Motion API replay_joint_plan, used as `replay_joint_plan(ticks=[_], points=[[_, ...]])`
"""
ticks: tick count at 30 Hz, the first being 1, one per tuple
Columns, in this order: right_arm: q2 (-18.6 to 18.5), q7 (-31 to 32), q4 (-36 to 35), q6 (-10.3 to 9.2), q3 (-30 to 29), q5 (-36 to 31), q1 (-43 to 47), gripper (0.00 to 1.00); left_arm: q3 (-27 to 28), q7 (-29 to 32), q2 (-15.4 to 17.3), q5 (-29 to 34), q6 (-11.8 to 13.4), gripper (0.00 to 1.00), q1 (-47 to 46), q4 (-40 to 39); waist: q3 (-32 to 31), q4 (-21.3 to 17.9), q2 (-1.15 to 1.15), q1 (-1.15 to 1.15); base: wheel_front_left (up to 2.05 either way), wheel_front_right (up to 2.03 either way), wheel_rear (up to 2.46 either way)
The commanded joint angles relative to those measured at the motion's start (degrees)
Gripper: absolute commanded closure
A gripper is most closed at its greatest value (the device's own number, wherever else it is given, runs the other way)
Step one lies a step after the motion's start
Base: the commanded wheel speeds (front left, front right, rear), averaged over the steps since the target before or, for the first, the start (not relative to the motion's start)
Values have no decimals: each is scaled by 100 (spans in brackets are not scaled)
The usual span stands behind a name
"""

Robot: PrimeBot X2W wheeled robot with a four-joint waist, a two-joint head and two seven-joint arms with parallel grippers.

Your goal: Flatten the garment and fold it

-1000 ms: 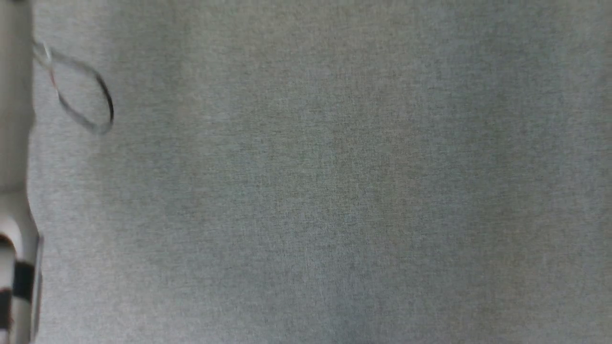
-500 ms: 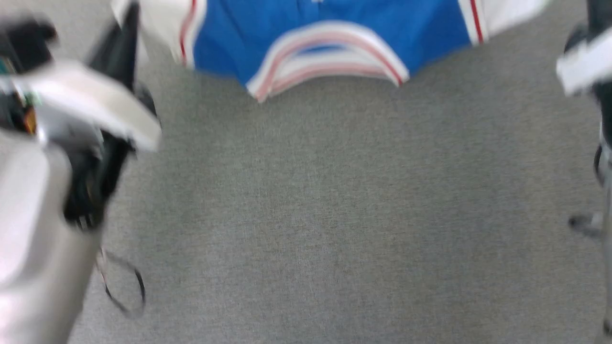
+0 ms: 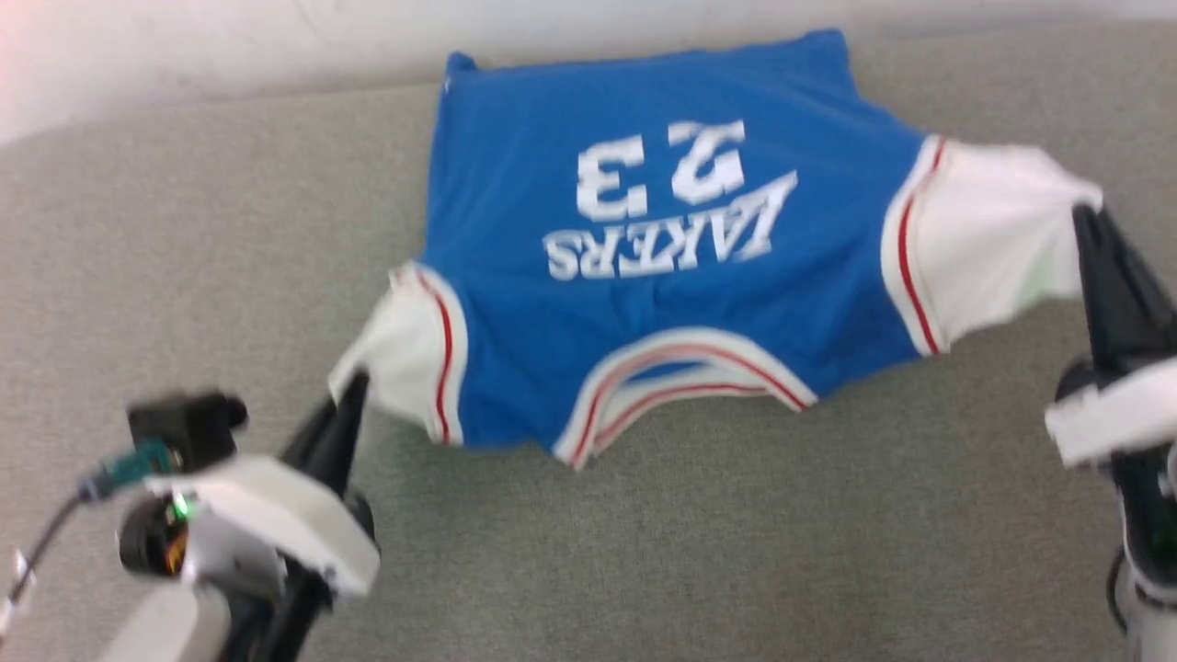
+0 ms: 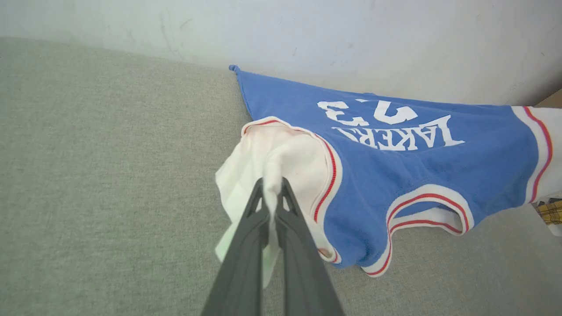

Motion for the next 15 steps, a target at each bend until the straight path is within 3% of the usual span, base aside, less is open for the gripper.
replay_joint_plan(ticks=[1,15], points=[[54,38,-111,-4,-61,27,210,100,-22,3,13,-51,29,100,198,-55,-261,50,-1,2,0,0,0],[213,730,-683,-4,-772,780,2508,100,-217,317,368,-690,44,100,2237,-758,-1031,50,-1,2,0,0,0]])
